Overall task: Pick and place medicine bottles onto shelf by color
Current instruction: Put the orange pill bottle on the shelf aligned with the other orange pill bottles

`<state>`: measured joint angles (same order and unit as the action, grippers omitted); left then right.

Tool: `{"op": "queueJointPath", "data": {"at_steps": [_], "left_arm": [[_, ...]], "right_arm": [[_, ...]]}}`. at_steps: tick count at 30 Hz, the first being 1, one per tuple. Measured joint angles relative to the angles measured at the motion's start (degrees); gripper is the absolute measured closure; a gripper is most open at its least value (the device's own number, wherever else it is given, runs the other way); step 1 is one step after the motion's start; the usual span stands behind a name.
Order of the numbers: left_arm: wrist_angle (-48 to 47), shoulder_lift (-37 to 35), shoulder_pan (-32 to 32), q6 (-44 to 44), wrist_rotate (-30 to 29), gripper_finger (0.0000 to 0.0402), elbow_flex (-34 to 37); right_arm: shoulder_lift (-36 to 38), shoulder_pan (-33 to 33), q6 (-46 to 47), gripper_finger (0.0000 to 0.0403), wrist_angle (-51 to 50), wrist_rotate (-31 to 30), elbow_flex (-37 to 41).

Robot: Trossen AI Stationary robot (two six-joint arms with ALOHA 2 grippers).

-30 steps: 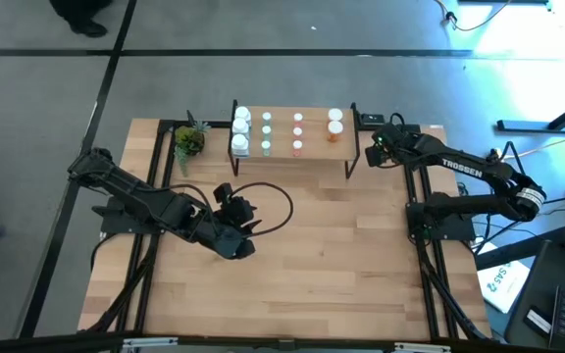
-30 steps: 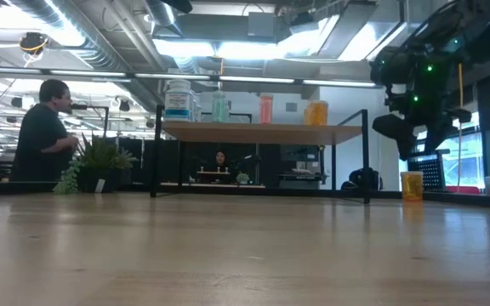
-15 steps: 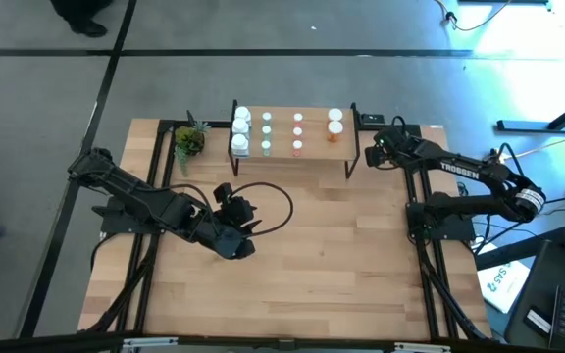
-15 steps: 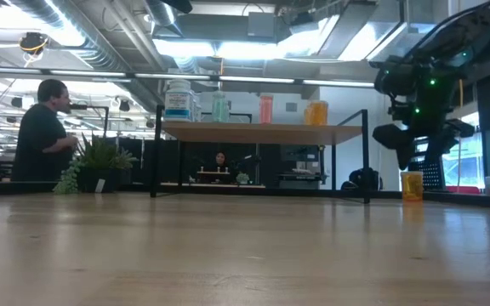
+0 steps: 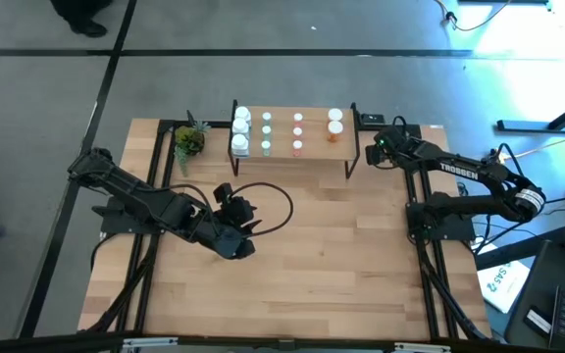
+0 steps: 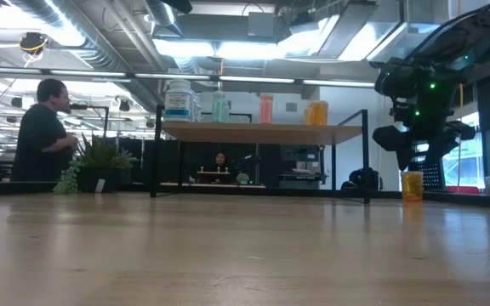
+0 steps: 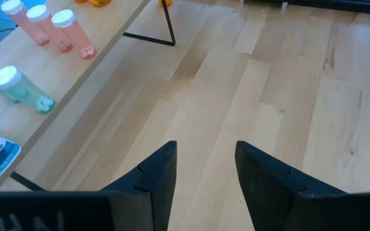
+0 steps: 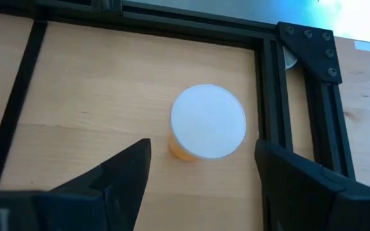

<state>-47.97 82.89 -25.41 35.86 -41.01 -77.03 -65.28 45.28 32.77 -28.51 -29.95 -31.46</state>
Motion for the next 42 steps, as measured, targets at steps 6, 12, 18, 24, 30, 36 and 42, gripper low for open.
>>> {"op": "queueJointPath", "data": {"at_steps": [6,12,18,24,30,36,42], "left_arm": [[0.0,0.0,0.0,0.0,0.0,0.0250,0.0],[0.0,0.0,0.0,0.0,0.0,0.0250,0.0],[0.0,0.0,0.0,0.0,0.0,0.0250,0.0],[0.0,0.0,0.0,-0.4,0.0,0.0250,0.0],[0.0,0.0,0.0,-0.5,0.0,0.0250,0.0],[0.0,0.0,0.0,-0.5,0.0,0.0250,0.0],[0.0,0.0,0.0,-0.5,0.0,0.0250,0.0]], "right_arm": [[-2.5,0.0,1.3,0.0122,0.2,-0.4,0.0],[-5.8,0.0,-0.3,0.0122,4.3,-0.6,0.0],[-7.7,0.0,-0.2,0.0122,5.0,-3.1,0.0],[-8.3,0.0,-0.3,0.0122,6.1,-3.9,0.0],[-8.3,0.0,-0.3,0.0122,6.4,-4.0,0.0],[-8.3,0.0,-0.3,0.0123,6.5,-4.0,0.0],[-8.3,0.0,0.0,0.0153,6.9,-4.1,0.0]]}}
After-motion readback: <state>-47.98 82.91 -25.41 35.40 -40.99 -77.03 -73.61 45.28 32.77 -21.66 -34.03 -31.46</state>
